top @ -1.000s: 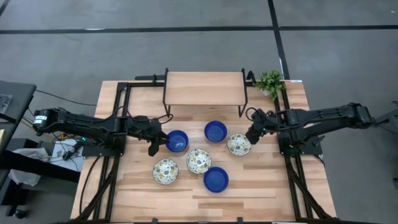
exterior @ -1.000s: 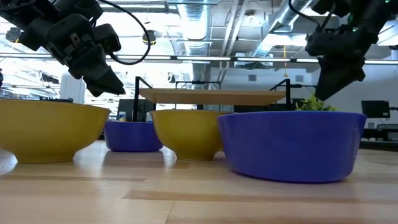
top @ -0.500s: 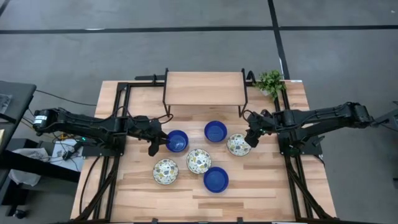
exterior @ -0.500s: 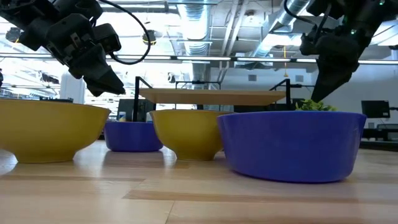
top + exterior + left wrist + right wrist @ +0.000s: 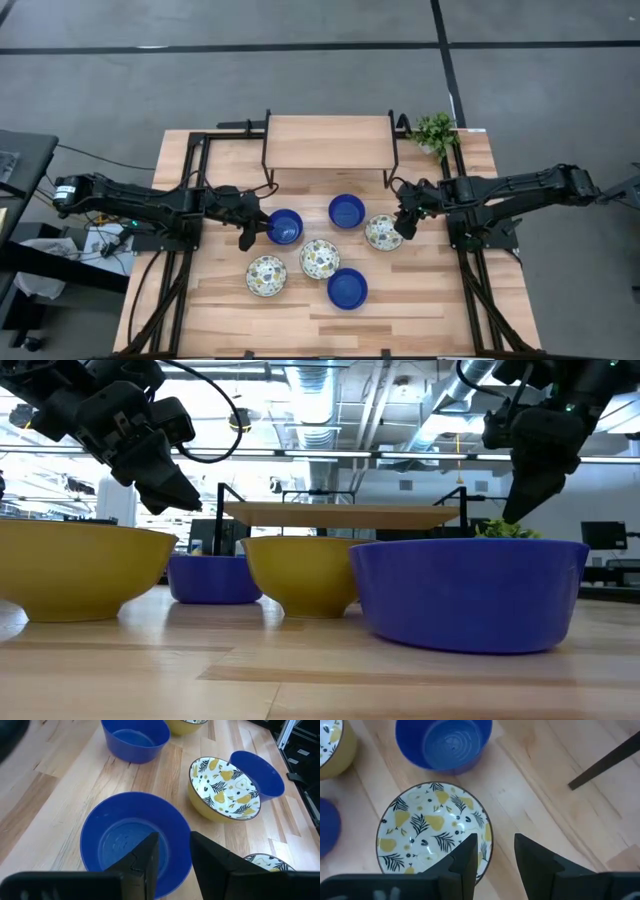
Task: Pick & Place Mini bowls
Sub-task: Put the top white patterned bowl on the shelf
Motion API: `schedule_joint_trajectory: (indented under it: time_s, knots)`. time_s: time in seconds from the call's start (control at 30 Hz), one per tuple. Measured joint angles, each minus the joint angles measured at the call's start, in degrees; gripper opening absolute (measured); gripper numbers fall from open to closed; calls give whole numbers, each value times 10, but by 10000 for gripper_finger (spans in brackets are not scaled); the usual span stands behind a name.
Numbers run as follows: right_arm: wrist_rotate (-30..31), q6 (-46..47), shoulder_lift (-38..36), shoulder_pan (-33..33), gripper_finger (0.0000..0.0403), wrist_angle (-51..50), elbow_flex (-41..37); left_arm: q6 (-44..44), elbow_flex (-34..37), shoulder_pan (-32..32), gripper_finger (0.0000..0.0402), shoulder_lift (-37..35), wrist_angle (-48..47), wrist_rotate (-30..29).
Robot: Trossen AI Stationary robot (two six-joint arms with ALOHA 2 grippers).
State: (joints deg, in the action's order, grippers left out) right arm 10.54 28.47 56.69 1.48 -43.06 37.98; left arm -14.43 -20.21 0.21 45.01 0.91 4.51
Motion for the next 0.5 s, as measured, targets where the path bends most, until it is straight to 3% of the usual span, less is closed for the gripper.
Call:
schedule_joint_trajectory:
  time_s: [0.2, 0.5]
  knots:
    - [0, -15, 0, -1, 127, 15, -40, 0, 0, 0, 108, 0, 0, 0]
    - [0, -20, 0, -5, 186, 84, -74, 0, 0, 0, 108, 0, 3, 0]
